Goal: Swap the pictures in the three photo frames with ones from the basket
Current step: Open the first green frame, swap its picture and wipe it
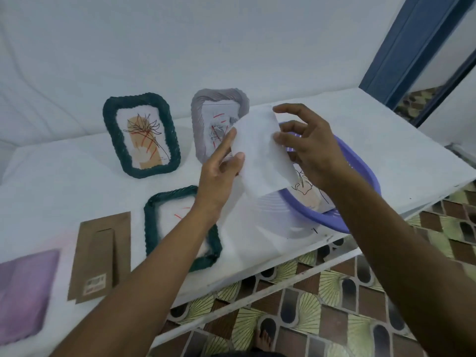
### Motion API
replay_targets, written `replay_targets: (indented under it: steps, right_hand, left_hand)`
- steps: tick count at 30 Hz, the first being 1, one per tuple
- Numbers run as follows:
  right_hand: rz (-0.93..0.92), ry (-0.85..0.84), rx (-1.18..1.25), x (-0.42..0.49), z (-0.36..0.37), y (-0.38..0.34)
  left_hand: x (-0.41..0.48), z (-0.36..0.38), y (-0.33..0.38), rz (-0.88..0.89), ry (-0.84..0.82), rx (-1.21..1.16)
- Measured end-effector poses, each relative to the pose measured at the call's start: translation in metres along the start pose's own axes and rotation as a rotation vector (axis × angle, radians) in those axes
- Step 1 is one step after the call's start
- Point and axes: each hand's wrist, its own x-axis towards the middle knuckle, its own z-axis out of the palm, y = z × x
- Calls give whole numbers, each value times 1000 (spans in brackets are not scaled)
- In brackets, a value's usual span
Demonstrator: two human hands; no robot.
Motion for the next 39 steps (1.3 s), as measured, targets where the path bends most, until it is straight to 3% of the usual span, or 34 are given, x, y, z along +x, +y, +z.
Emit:
replay_targets:
  steps: [4,9,14,19,24,30,39]
  right_hand:
    - [39,2,80,-6,44,21]
    - [100,-89,-111,-20,93,67]
    - [-53,-166,-509,-34,125,102]
    - [-263,-269,-835,-41,129,126]
    - [-408,-251,-944,-44,124,144]
    - [-355,-266,-934,-46,122,150]
    - [-309,-303,-881,-37,125,151]
  left_hand:
    - [-20,-49,10,16,148,25]
    - [-56,-111,10,40,228,420]
    - [-88,-147,-4,13,159,811]
    - [-93,-166,-25,110,35,1197]
    - [-93,-170,-35,108,57,1226]
    - [-91,-176,-31,58,-50,1328]
    - [-91,-181,-36,77,-18,1326]
